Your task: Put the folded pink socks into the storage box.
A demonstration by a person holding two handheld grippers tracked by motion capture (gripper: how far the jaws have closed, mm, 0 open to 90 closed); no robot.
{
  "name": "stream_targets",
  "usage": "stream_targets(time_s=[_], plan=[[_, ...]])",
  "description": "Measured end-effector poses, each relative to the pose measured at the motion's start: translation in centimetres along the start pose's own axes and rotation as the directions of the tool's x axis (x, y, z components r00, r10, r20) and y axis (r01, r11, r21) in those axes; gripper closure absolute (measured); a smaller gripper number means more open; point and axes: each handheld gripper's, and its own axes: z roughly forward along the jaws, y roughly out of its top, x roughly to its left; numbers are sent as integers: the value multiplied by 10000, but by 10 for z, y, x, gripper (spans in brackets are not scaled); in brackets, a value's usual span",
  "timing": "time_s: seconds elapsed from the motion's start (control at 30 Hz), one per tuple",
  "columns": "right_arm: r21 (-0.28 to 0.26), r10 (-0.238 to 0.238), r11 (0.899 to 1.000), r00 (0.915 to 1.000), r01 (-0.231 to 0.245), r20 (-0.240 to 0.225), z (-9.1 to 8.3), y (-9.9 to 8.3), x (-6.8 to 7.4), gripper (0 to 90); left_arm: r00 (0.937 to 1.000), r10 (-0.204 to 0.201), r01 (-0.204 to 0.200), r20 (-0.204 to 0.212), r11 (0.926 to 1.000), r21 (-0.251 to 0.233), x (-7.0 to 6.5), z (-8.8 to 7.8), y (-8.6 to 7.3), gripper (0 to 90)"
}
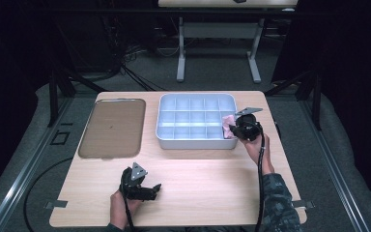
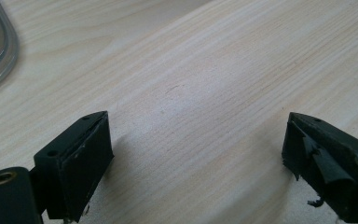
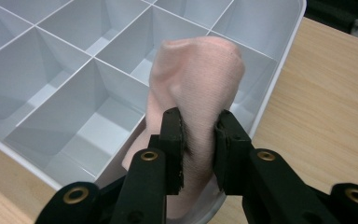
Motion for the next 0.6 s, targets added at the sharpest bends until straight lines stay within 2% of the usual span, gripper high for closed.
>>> stream_targets(time_s=[0.27, 0.6], plan=[[410, -216, 9989, 9997, 212, 93, 4, 0, 2, 734, 10000, -10, 10, 0, 10000, -4, 0, 0, 0, 81], [833, -309, 9960, 9994, 322, -173, 3, 1, 3, 695, 10000, -14, 14, 0, 10000, -5, 0, 0, 0, 81]])
